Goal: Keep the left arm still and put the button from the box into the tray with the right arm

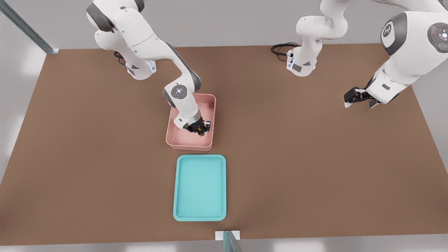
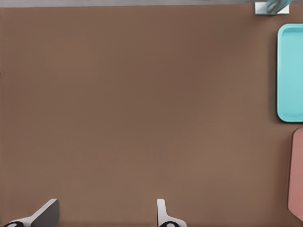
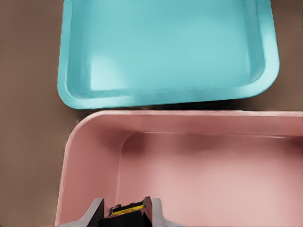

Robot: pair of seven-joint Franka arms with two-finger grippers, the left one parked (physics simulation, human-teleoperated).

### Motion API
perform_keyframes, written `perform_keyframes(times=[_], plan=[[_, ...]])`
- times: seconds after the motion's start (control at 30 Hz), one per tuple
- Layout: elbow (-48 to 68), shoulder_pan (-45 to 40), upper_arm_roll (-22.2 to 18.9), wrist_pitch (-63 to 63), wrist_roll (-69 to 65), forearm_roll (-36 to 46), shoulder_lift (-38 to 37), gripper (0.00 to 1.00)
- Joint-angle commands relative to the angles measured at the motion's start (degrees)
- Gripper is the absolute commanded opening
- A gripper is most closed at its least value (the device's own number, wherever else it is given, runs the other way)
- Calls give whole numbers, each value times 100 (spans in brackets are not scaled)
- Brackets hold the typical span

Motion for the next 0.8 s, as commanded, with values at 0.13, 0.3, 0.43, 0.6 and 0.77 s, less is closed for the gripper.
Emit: perform_keyframes(times=[0.13, 0.3, 0.43, 0.6, 0.77], plan=[[3295, -876, -85, -2349, -1207, 1, 1615, 42], [4940, -1139, -322, -2367, -2815, 616, 3136, 42], [5406, -1183, -340, -2850, -2860, 968, 3189, 100], [6259, -1157, -384, -6364, -2710, 390, 1311, 100], [5863, -3187, -340, -8335, -5109, -254, 16, 100]])
